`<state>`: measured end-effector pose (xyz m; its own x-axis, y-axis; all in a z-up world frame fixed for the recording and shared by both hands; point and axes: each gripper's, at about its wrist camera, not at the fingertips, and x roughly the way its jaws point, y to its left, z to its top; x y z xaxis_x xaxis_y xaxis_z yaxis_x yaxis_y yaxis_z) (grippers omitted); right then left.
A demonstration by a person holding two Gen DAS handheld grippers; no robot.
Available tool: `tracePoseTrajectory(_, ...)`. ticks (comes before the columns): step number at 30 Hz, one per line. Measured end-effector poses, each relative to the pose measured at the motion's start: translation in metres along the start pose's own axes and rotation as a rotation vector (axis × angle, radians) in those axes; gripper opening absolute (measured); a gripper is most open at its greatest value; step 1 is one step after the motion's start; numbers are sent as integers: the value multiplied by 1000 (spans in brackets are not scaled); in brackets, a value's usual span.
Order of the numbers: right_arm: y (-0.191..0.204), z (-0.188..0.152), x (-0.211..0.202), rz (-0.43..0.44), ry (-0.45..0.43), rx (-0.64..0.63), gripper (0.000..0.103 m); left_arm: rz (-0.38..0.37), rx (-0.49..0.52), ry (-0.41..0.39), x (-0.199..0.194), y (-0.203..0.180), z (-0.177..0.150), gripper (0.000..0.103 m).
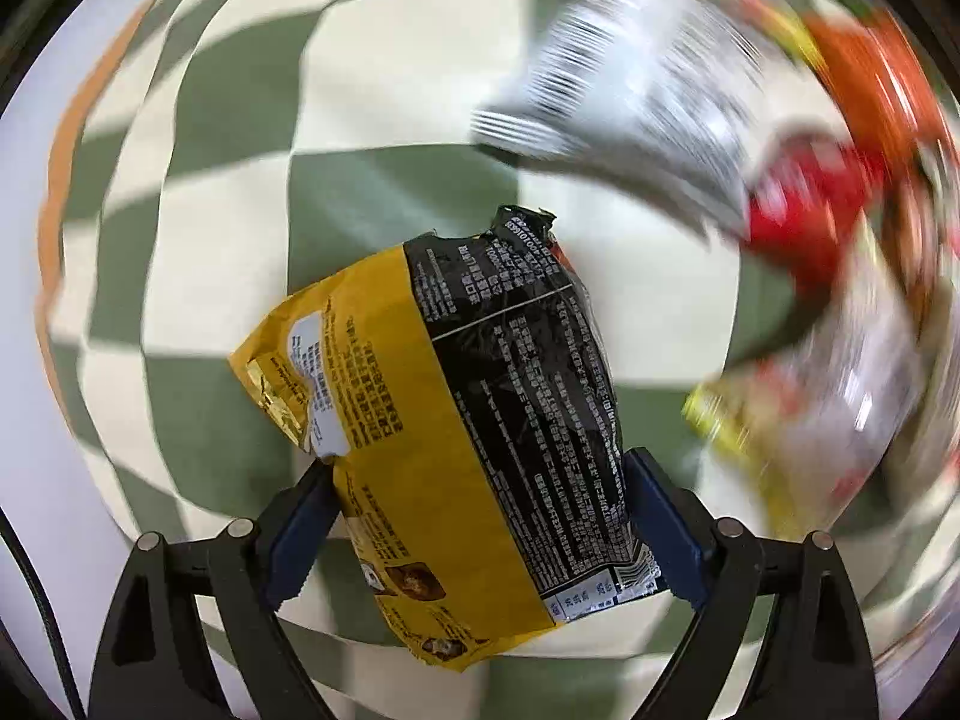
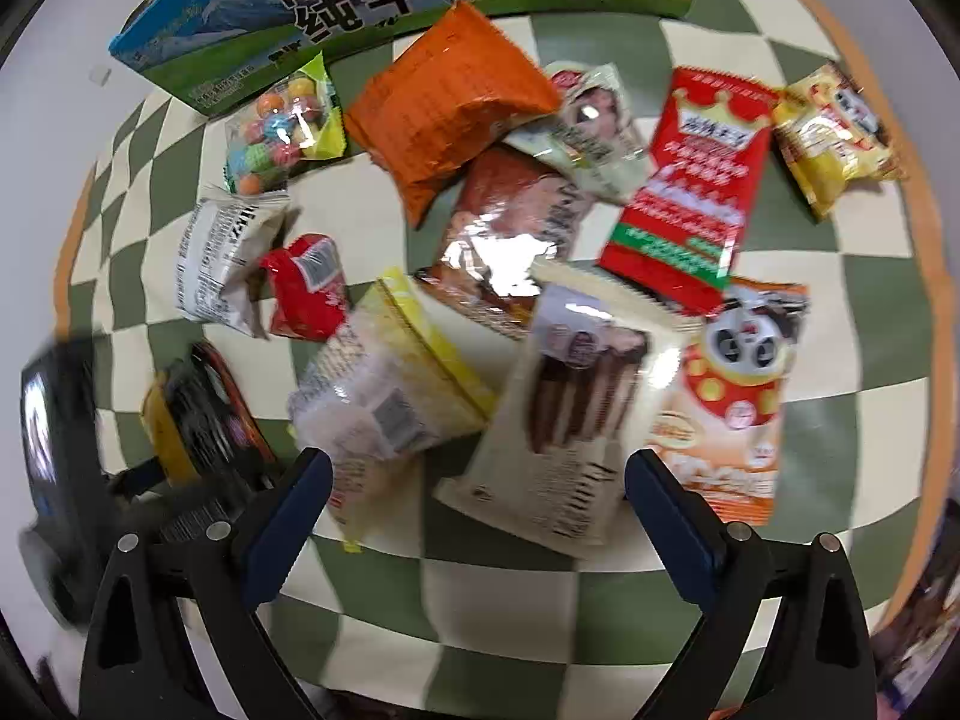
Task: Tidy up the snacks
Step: 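Grasp the yellow-black chip bag with the left tool while the right tool grasps the clear bread bag, then carry both bags into the cardboard box and open both tools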
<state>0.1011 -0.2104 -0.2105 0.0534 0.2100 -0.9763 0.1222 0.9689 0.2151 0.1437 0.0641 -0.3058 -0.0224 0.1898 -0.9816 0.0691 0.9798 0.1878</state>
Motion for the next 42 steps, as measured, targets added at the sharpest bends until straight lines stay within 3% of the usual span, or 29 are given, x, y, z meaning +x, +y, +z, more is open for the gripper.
tracePoseTrajectory(4, 7, 7, 20, 95, 64, 92, 100, 13, 103, -31, 9, -4, -16, 94)
tracePoseTrajectory(6, 11, 10, 30, 126, 74, 134, 99, -38, 60, -19, 10, 5, -18, 94)
tracePoseTrajectory(10, 29, 17, 48, 178, 73, 198, 94, -167, -131, 33, 18, 36, -15, 95)
tracePoseTrajectory(12, 40, 18, 58, 150, 99, 217, 90, -210, -191, 50, 22, 43, -16, 95)
tracePoseTrajectory(14, 49, 19, 72, 119, 125, 222, 76, -243, -234, 61, 24, 47, -18, 95)
tracePoseTrajectory(17, 58, 20, 83, 85, 123, 210, 74, -246, -236, 55, 27, 61, -28, 95)
tracePoseTrajectory(20, 73, 20, 81, 31, 115, 99, 69, -241, -222, 53, 27, 75, -37, 95)
tracePoseTrajectory(28, 107, 4, 73, -163, 154, -361, 58, -247, -204, 43, 51, 38, -56, 95)
tracePoseTrajectory(31, 111, -2, 72, -192, 145, -422, 58, -206, -138, -9, 39, 24, -48, 86)
tracePoseTrajectory(34, 103, -3, 68, -153, 129, -356, 60, -95, 61, -90, 29, -8, -47, 85)
tracePoseTrajectory(36, 92, -4, 62, -123, 117, -287, 64, -68, 137, -96, 30, -22, -47, 88)
tracePoseTrajectory(42, 60, 4, 45, -57, 92, -120, 67, -185, 3, -13, 37, -9, -39, 90)
